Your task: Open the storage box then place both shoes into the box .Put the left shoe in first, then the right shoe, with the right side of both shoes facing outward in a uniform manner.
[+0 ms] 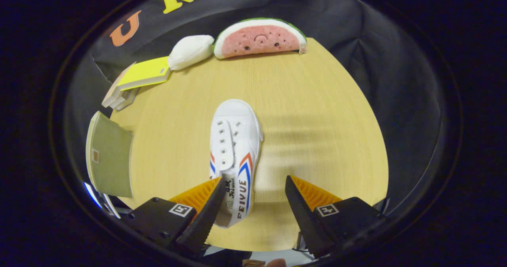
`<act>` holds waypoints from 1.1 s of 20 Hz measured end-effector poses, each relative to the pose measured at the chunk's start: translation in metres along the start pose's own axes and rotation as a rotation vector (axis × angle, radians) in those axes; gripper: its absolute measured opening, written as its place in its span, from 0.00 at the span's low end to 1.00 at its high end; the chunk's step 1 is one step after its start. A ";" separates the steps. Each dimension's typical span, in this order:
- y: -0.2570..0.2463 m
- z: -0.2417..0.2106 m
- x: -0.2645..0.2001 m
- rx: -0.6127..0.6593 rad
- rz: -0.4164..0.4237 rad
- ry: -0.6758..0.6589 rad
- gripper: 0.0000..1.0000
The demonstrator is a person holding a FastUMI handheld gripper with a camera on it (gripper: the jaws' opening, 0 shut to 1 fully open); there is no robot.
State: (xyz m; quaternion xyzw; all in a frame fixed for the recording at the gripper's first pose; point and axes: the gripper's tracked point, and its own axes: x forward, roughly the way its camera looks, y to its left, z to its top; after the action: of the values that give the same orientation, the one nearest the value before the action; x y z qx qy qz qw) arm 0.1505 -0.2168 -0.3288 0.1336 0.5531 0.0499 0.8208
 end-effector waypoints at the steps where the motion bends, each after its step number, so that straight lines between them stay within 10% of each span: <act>1: 0.001 0.000 0.009 0.004 0.012 0.022 0.98; 9: 0.015 0.000 0.037 -0.055 0.078 0.107 0.87; 16: 0.015 0.006 0.033 -0.023 0.078 0.086 0.20; 22: 0.058 -0.018 -0.010 0.070 0.112 0.044 0.07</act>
State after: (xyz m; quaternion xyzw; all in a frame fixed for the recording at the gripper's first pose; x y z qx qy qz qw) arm 0.1334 -0.1606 -0.3103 0.1919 0.5642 0.0791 0.7992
